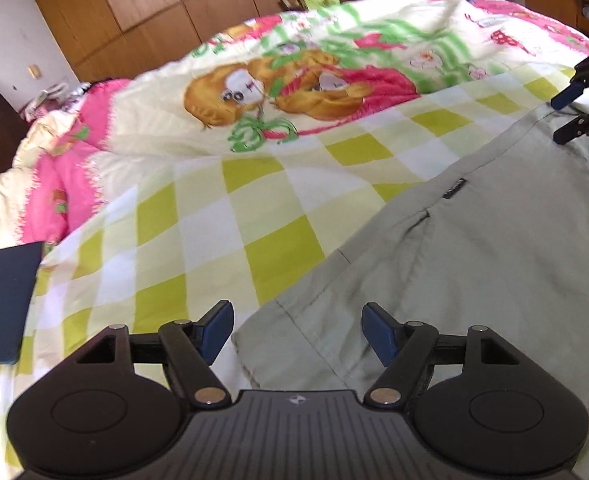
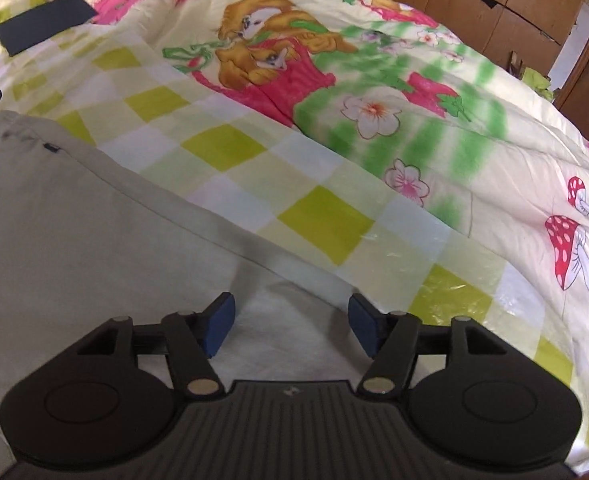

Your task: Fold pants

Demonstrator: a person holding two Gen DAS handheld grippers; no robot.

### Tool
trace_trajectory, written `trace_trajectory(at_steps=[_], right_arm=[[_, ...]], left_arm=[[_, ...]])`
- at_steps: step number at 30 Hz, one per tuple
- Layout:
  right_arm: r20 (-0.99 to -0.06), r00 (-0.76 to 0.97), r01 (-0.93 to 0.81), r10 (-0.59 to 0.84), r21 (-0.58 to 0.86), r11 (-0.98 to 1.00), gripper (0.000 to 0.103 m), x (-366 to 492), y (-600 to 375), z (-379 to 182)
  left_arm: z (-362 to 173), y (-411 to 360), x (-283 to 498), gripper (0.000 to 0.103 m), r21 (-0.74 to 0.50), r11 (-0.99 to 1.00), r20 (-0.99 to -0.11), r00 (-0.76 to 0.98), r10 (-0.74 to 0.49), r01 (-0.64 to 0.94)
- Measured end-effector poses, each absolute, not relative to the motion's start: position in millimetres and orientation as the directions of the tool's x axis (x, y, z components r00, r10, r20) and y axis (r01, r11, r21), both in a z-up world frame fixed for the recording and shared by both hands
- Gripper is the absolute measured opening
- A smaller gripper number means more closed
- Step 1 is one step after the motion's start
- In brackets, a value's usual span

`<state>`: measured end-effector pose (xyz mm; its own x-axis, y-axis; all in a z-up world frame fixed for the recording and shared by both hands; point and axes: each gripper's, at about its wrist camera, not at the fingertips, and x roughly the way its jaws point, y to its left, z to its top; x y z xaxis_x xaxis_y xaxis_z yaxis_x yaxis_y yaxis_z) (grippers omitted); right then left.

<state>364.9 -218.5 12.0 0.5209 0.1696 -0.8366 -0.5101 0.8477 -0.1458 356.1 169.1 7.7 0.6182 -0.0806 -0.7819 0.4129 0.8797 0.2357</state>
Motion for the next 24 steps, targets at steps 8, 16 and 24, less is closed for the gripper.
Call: trace_trajectory(at_steps=[8,16,24], right_arm=[[-0.876,0.464,-0.532,0.134,-0.154,0.832,0.068,393,-236,8],[-0.893,0.41,-0.529,0.183,-0.07,0.846,0.035,391,-234,0],[-0.873,0.458,-0.471,0.17,-0.076,0.879,0.005,379,-232,13]], left_arm=[[3,162,374,0.083,0.236,0.843,-0.819,0.566,-0.095,0.483],[-7,164,390,0.064,0.179,0.848,-0.876,0.474,-0.093,0.498],[-7,161,383,0.027,0.27,0.822,-0.861,0.508,-0.028,0.501]])
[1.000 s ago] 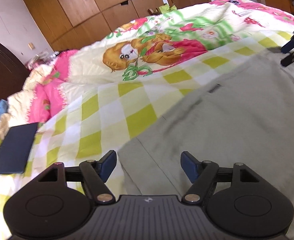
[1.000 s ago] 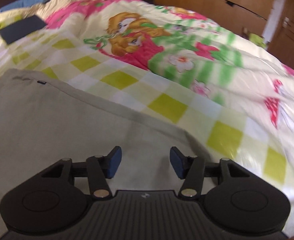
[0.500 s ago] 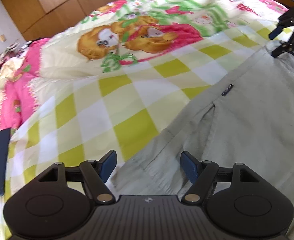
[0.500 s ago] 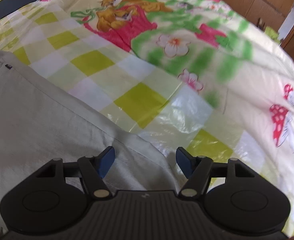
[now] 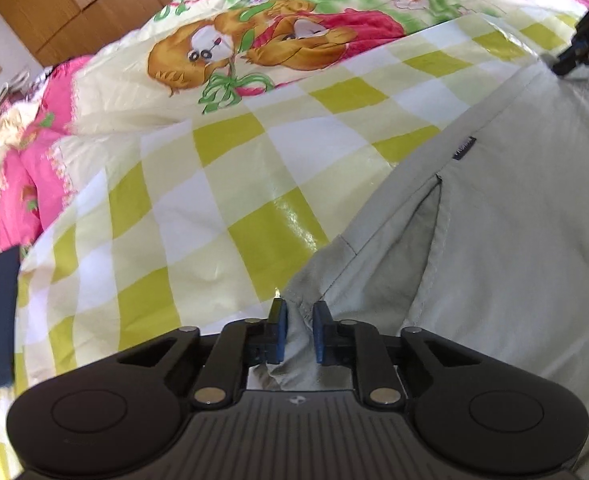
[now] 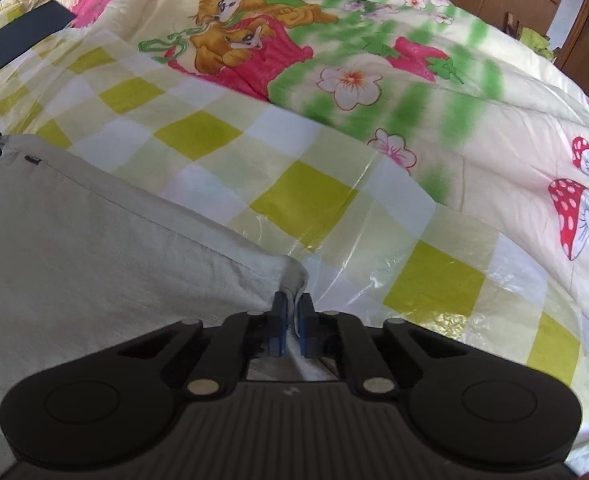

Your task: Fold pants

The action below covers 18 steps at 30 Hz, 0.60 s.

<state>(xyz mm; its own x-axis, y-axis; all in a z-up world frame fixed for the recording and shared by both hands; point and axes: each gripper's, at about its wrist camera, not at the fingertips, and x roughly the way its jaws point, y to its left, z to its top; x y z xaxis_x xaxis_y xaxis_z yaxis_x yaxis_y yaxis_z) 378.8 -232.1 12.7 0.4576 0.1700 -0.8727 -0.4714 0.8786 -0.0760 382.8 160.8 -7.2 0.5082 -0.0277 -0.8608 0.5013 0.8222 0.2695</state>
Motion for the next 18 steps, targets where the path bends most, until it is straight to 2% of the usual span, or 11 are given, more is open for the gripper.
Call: trace_trajectory(at_steps=[3,9,16,18], right_arm=[[-0.855,0.492,-0.468,0.163,-0.102,0.878,0.004,368,-230,21],[-0.787,0.583,-0.445,0.202,-0.101,0.89,0.004,331,-234,69],[-0.702,0.666,-0.433,0.25,-0.091,0.897,0.004,225,-248,131],[-0.691,0.675,-0.428,0.259,-0.08,0.9,0.004,192,-251,139]], left_arm=[[-4,161,379,0.023,0.281,0.83,-0.848,0.53,-0.02,0.481],[32,165,350,0.022,0.322,0.826,-0.791,0.611,-0.034,0.462],[91,169,250,0.02,0.339,0.812,-0.711,0.695,-0.11,0.476],[100,172,220,0.017,0.33,0.82,-0.696,0.707,-0.123,0.467]])
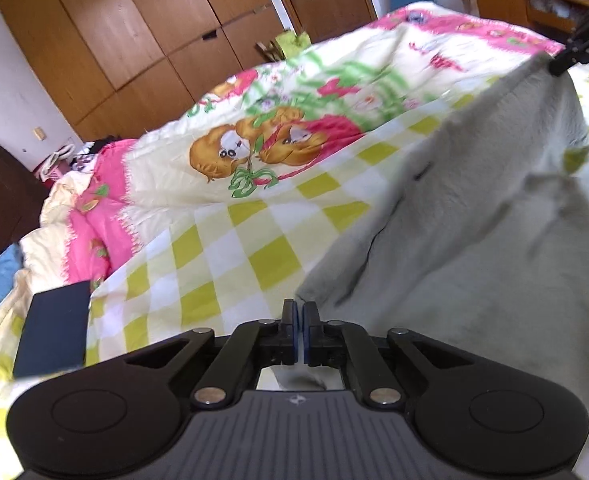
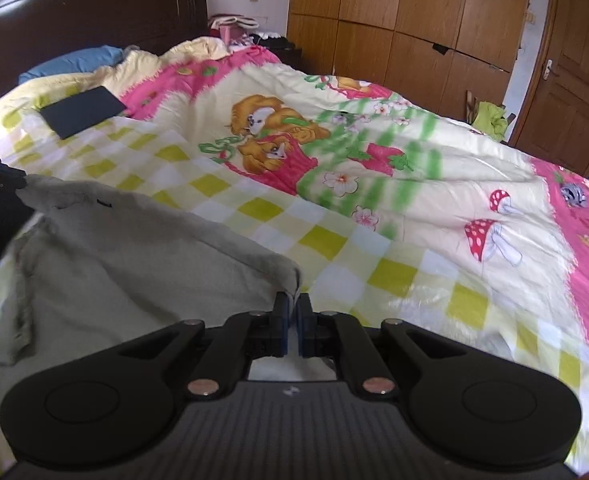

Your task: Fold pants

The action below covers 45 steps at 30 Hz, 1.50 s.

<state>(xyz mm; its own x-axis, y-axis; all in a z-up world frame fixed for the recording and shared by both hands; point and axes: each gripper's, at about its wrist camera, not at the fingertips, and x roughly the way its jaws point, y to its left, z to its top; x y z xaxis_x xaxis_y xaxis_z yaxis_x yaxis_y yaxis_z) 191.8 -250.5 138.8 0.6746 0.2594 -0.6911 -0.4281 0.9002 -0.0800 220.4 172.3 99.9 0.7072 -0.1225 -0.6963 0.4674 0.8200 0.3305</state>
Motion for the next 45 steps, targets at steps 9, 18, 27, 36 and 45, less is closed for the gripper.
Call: trace_trajectory(at_steps=[9,18,27,36,45], right_arm=[[-0.747,0.643,-0.405,0.169,-0.145,0.902,0.011,122,-229,116],[-0.711,0.646,-0.457,0.278,-0.068,0.887,0.022,110,-170,92],[-0.749,0.527,-0.533,0.402,0.076,0.842,0.022,128,-118,55],[-0.76,0.333,-0.625,0.558,0.266,0.734,0.028,131,-39,13],[-0.759,0.46,-0.704,0.46,0.004,0.71,0.032,101,-8,23]], left_arm=[[103,165,133,0.017,0.215,0.831,-0.689,0.683,-0.244,0.513],[47,116,67,0.022,0.091,0.814,-0.657,0.649,-0.384,0.573],[-8,90,78,0.026,0.121,0.844,-0.706,0.643,-0.297,0.523],[-1,193,36,0.025,0.224,0.975,-0.679,0.715,0.166,-0.014],[28,209,17,0.043,0.259,0.965,-0.589,0.8,0.116,0.051]])
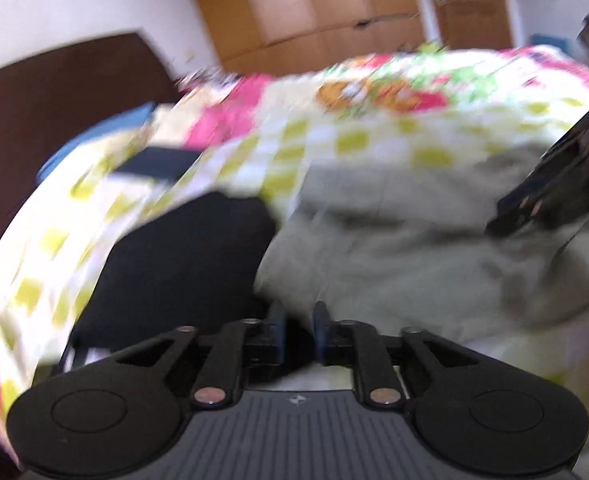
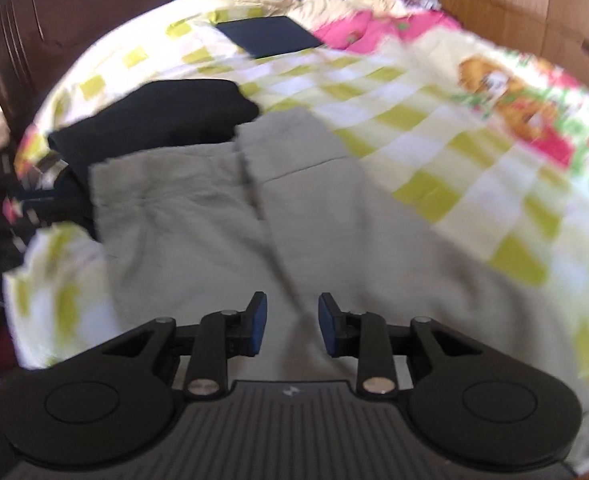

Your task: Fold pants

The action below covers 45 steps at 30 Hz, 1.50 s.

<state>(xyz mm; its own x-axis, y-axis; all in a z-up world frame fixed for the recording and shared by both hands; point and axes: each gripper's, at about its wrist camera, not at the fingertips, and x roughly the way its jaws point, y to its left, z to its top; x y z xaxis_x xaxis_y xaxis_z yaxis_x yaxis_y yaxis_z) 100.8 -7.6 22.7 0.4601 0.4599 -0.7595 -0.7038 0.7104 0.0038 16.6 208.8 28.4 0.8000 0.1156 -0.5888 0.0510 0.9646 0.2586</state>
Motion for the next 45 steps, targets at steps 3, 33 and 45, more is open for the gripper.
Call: trace_trajectory(at_steps=[3,33,45], right_arm=[[-0.768,0.479,-0.724,0.425,-0.073,0.686,0.039,102,4,16],[-0.716,0.414,-0.656,0.563,0.194,0.729,0.005,163,-42,74],[-0.766,0.432,-0.781,0.476,-0.053,0.622,0.039,74,-17,28]], left_arm=[[36,205,46,0.049,0.255,0.958,-0.559,0.828,0.034,0.134],[7,177,169,0.024,0.652,0.711,-0.476,0.872,0.114,0.263],[27,205,65,0.024,0.688,0.659,-0.502,0.855,0.13,0.303]])
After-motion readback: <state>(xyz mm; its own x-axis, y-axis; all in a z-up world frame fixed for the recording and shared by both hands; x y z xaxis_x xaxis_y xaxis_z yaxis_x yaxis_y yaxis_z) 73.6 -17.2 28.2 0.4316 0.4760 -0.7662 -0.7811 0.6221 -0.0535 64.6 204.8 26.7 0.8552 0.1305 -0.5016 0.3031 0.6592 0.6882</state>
